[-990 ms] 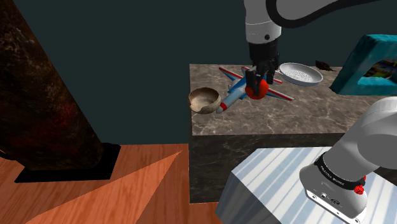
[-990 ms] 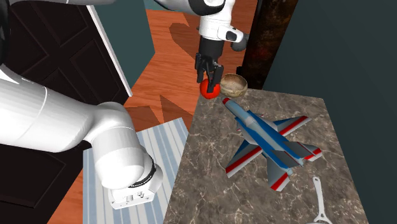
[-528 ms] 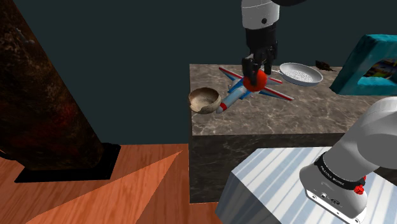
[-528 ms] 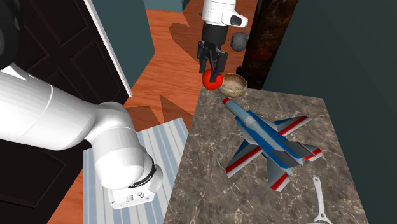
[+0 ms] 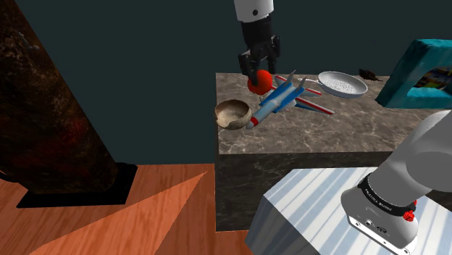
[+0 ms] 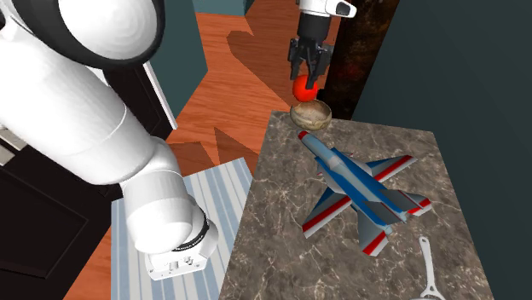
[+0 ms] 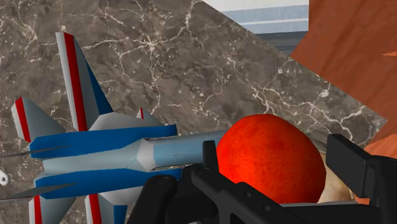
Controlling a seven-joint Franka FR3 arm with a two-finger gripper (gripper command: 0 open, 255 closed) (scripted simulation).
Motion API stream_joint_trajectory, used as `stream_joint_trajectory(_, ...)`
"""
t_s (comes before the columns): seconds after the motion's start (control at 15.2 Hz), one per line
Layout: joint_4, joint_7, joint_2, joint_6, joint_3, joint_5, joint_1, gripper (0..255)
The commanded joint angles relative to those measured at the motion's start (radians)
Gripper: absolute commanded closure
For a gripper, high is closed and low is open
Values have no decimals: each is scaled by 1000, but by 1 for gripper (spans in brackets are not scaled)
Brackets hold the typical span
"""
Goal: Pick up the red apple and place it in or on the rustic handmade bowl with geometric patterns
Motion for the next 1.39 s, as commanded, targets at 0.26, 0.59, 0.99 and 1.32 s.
stream_joint_trajectory(0.26, 364, 70, 291, -100, 30, -84, 36, 255)
stream_joint_trajectory(0.59, 293, 75, 288, -32, 26, -83, 34, 255)
stream_joint_trajectory(0.99, 218, 83, 293, 47, 25, -85, 31, 255)
stream_joint_trajectory(1.32, 164, 91, 303, 110, 23, -89, 30, 255)
